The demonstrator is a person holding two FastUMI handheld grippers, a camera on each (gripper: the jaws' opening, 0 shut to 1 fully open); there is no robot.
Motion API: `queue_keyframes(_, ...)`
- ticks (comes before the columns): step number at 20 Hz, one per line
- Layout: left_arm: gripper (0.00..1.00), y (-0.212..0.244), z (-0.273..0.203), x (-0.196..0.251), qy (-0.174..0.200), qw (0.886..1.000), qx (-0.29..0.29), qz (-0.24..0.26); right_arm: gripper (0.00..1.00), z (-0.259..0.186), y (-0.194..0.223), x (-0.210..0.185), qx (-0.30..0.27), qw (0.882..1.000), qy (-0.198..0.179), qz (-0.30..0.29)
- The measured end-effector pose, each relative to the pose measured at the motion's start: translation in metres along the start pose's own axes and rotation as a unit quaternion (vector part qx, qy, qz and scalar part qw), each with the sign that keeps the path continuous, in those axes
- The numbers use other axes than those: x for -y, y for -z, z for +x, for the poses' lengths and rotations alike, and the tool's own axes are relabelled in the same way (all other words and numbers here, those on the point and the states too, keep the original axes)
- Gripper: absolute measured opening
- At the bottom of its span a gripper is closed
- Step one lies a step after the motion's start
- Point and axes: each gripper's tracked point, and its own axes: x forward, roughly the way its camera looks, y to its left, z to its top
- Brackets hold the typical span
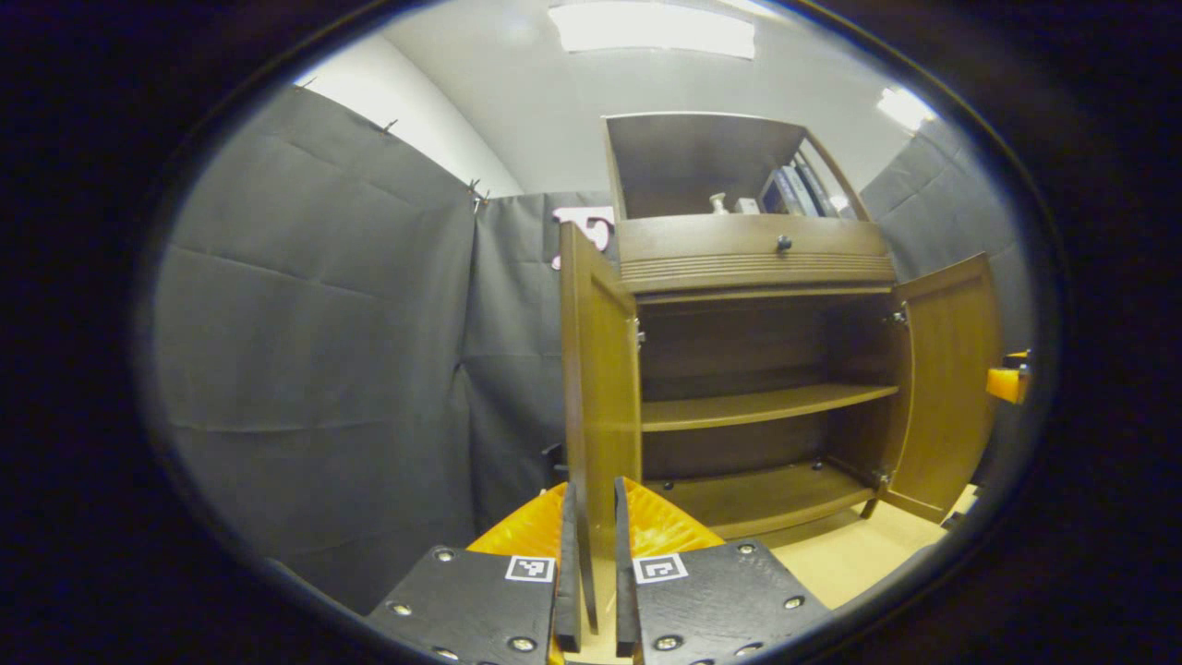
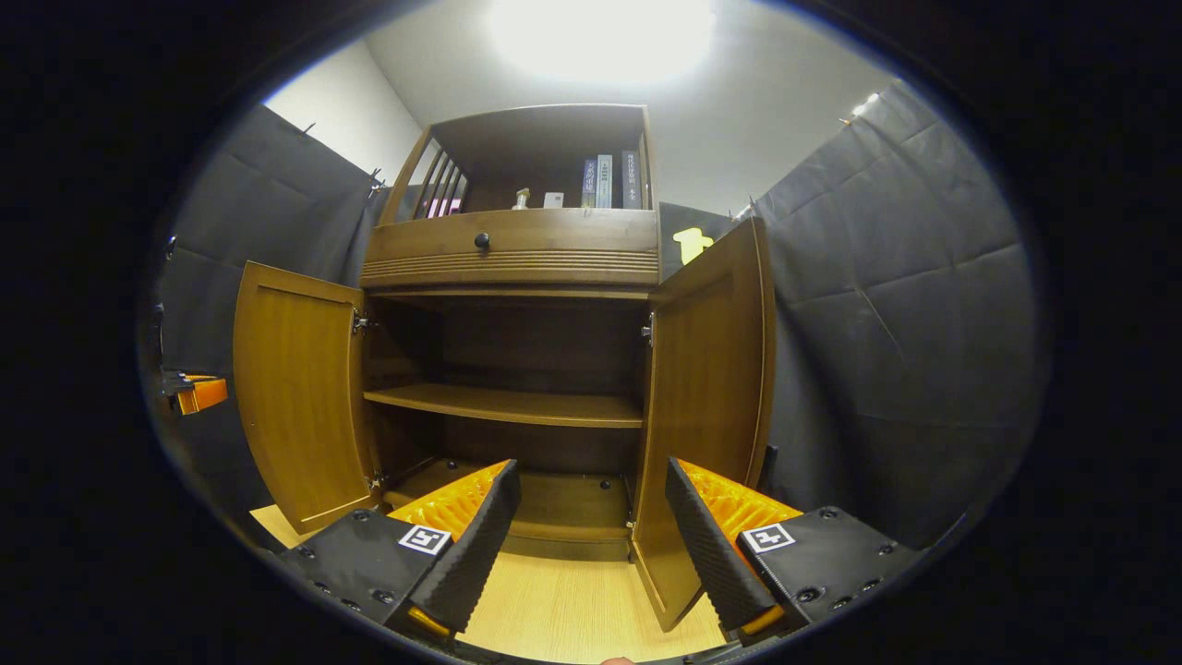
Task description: Open the right door of the double-door shoe cabinet with the right hand, and open the left door with the left hand.
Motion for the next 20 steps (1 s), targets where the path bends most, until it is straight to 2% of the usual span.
queue_keyframes(4, 0.19, -0.006, 0.005, 0.002, 0.021, 1.0, 0.011, 0.007, 0.99, -0.013, -0.001, 0.004, 0.002, 1.0, 0.003, 0.008)
queue_keyframes(5, 0.19, -0.006, 0.001, 0.004, 0.025, 1.0, 0.013, 0.009, 0.94, -0.015, -0.001, 0.006, 0.001, 1.0, 0.004, 0.01)
queue_keyframes(6, 0.17, -0.007, 0.001, 0.003, 0.025, 1.0, 0.015, 0.009, 0.99, -0.02, 0.0, 0.006, 0.0, 1.0, 0.004, 0.011)
queue_keyframes(7, 0.16, -0.007, 0.002, 0.006, 0.032, 0.999, 0.014, 0.01, 0.99, -0.022, 0.0, 0.007, 0.0, 1.0, 0.005, 0.011)
queue_keyframes(8, 0.14, -0.005, 0.003, 0.007, 0.038, 0.999, 0.008, 0.012, 0.94, -0.024, 0.0, 0.01, 0.0, 1.0, 0.007, 0.011)
queue_keyframes(10, 0.31, -0.002, -0.001, 0.01, 0.046, 0.999, -0.001, 0.013, 0.94, -0.027, 0.001, 0.013, 0.0, 1.0, 0.009, 0.014)
queue_keyframes(11, 0.39, -0.002, -0.004, 0.011, 0.045, 0.999, -0.002, 0.011, 0.99, -0.028, 0.0, 0.014, 0.001, 1.0, 0.01, 0.016)
queue_keyframes(16, 0.8, -0.01, 0.002, 0.011, 0.036, 0.999, 0.013, 0.002, 0.99, -0.029, -0.005, 0.021, 0.005, 1.0, 0.017, 0.019)
queue_keyframes(17, 0.88, -0.012, 0.003, 0.009, 0.032, 0.999, 0.016, 0.004, 0.94, -0.029, -0.006, 0.022, 0.006, 1.0, 0.018, 0.02)
queue_keyframes(18, 0.96, -0.013, 0.003, 0.008, 0.03, 0.999, 0.017, 0.003, 0.99, -0.028, -0.007, 0.024, 0.007, 1.0, 0.018, 0.022)
queue_keyframes(20, 0.96, -0.014, 0.003, 0.009, 0.028, 0.999, 0.018, 0.0, 0.99, -0.029, -0.008, 0.025, 0.008, 0.999, 0.02, 0.025)
